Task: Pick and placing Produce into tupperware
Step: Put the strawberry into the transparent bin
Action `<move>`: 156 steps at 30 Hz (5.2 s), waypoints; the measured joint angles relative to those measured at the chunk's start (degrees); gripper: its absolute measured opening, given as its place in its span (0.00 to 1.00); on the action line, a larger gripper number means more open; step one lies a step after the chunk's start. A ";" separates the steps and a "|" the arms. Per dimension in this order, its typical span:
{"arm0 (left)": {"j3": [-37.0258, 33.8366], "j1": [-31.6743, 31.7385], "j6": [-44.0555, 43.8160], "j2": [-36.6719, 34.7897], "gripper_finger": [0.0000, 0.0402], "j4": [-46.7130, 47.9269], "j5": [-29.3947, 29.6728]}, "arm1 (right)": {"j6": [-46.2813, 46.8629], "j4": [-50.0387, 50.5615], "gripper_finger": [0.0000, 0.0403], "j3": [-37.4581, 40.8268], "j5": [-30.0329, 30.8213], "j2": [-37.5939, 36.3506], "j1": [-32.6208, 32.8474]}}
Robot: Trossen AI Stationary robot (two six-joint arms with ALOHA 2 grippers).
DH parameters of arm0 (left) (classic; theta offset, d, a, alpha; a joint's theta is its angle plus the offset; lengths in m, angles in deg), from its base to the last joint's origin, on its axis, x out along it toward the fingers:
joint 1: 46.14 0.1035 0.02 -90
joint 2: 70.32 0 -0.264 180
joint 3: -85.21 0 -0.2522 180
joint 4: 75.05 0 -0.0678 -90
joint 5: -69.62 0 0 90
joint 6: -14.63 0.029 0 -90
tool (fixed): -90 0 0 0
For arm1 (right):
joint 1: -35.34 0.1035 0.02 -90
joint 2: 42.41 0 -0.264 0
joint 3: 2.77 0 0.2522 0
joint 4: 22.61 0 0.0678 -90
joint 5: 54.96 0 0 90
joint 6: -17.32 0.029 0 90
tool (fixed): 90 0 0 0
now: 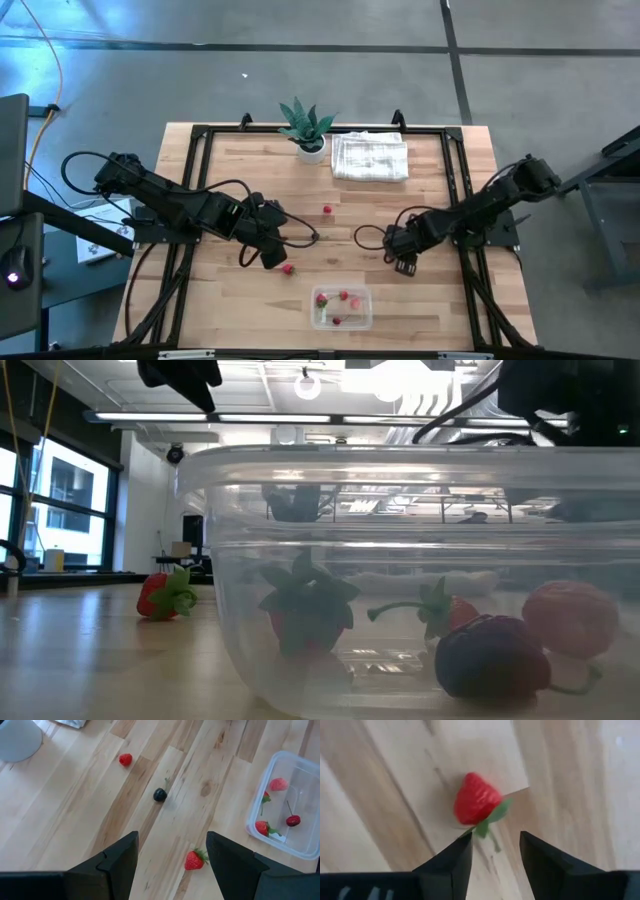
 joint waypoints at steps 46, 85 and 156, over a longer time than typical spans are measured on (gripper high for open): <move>0.01 0.00 1.44 0.00 0.55 -0.23 1.08 | 5.90 11.99 0.00 -53.91 5.08 31.54 12.02; 0.82 0.00 11.20 6.31 0.55 -0.65 -0.21 | 17.21 30.87 0.27 -58.73 20.00 23.26 10.24; 11.44 13.94 29.62 30.80 0.55 -13.96 -10.12 | 34.47 38.65 0.27 -58.66 37.49 6.03 17.27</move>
